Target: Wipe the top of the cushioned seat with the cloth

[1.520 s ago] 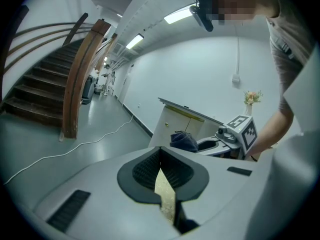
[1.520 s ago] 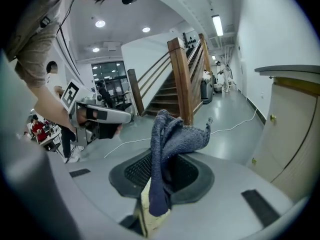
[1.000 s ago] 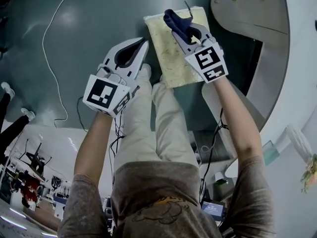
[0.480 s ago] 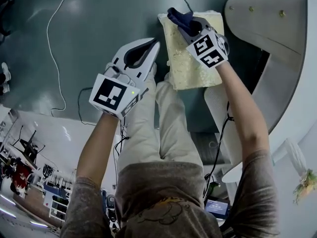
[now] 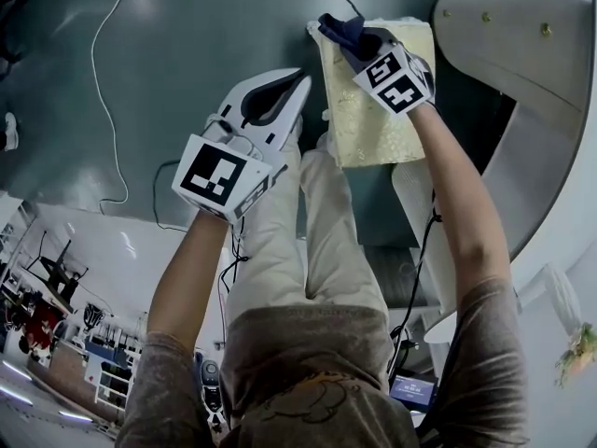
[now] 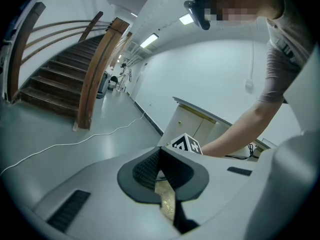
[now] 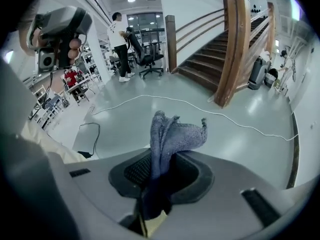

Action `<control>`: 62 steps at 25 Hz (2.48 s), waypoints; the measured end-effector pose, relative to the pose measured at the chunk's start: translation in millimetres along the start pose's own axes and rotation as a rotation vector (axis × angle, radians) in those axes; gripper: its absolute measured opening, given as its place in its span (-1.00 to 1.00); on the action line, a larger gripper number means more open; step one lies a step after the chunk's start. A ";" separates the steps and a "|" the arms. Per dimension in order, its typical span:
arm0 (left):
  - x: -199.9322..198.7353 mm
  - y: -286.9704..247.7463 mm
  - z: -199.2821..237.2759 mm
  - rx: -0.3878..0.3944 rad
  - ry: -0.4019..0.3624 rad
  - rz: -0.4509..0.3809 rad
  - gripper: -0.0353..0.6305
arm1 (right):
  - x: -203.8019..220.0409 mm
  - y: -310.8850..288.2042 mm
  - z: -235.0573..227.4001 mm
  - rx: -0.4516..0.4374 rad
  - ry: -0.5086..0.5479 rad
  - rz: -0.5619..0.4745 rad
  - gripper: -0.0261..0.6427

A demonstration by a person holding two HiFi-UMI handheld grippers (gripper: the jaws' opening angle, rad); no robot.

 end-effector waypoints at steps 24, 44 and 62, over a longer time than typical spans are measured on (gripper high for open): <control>16.5 2.7 -26.8 0.088 -0.052 0.029 -0.84 | 45.7 8.7 53.0 -0.061 -0.076 0.022 -0.63; 28.2 8.8 -53.6 0.159 -0.072 0.060 -0.84 | 105.8 16.6 144.7 -0.126 -0.142 0.024 -0.63; 31.6 7.1 -57.4 0.182 -0.069 0.068 -0.84 | 144.5 18.9 205.3 -0.197 -0.192 0.058 -0.63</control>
Point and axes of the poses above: the fingertips, and each gripper's own axes: y backward along the fingers, z to its left, x out of its underside, the point moved 7 cm from there along y, backward along the fingers, and after that the axes turned 15 degrees about -x, right-handed, at the moved point
